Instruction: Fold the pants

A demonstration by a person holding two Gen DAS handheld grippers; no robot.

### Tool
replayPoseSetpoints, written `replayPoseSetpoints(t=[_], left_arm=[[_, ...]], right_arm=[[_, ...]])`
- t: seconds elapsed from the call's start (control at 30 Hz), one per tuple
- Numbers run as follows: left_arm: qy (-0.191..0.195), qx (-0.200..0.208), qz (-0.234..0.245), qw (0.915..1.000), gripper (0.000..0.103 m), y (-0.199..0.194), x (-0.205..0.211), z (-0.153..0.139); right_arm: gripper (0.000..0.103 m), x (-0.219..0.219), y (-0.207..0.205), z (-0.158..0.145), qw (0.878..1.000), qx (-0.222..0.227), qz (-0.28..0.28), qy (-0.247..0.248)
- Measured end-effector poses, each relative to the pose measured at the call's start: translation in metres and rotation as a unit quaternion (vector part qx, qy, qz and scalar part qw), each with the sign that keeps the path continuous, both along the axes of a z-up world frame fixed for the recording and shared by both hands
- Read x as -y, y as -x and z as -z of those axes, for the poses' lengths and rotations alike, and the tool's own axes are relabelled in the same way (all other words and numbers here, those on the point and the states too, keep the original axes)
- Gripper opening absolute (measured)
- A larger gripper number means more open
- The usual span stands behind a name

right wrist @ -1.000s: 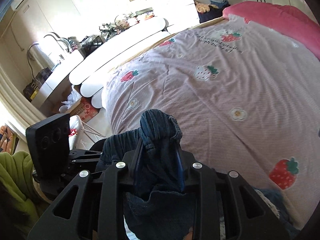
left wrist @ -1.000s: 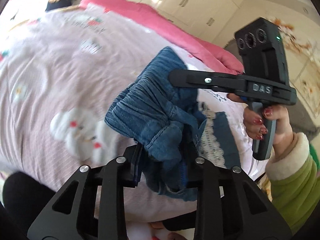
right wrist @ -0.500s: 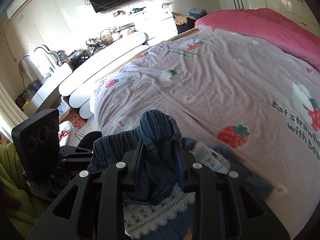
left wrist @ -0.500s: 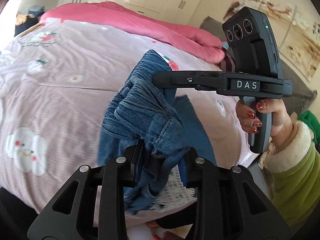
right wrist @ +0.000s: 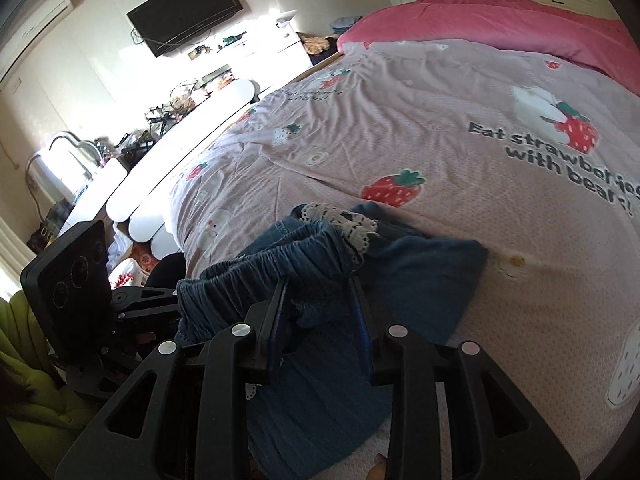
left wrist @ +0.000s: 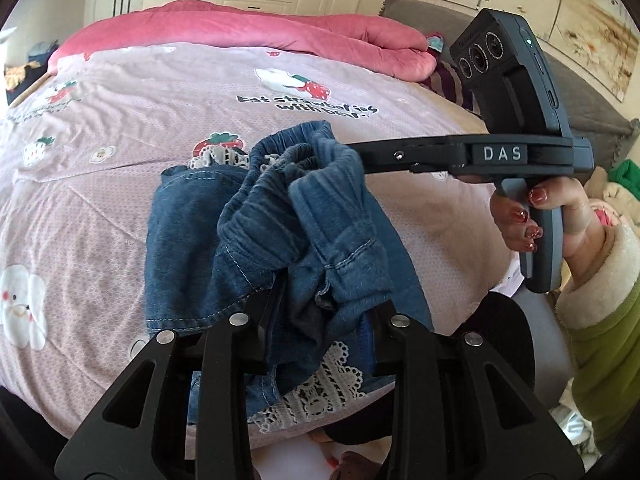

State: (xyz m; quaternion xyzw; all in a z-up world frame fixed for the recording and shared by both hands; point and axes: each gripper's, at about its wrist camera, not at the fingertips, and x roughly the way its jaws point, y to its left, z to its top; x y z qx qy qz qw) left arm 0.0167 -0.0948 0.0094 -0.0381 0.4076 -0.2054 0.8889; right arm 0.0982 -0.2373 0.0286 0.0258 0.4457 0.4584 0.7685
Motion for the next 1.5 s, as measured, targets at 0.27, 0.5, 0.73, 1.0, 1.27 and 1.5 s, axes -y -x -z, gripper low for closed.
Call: replayPoseSetpoints(t=[0.27,0.5,0.73,1.0,1.27,1.5], left_arm=[[0.008,0.005,0.024,0.9997,0.051,0.008,0.017,0.005],[0.054,-0.009,0.081,0.9952,0.064,0.026,0.026,0.001],[0.065,-0.006,0.015,0.9978,0.074,0.019,-0.028,-0.015],[-0.013,-0.025,-0.067,0.9974,0.086,-0.044,-0.076,-0.015],[-0.045,-0.053,-0.033,0.997,0.087,-0.085,-0.062,-0.004],[-0.042,-0.067,-0.011,0.9968,0.086,-0.1,-0.047,0.006]], right_arm=[[0.05,0.015,0.004,-0.003,1.0,-0.002,0.031,-0.003],[0.06,0.022,0.011,-0.008,0.999,0.007,0.045,0.015],[0.066,0.026,0.028,-0.021,0.997,0.041,0.047,0.035],[0.078,-0.005,0.087,-0.045,0.988,0.139,-0.019,0.059],[0.07,-0.075,0.154,-0.029,0.952,0.227,-0.158,0.128],[0.041,-0.115,0.161,0.006,0.922,0.26,-0.205,0.199]])
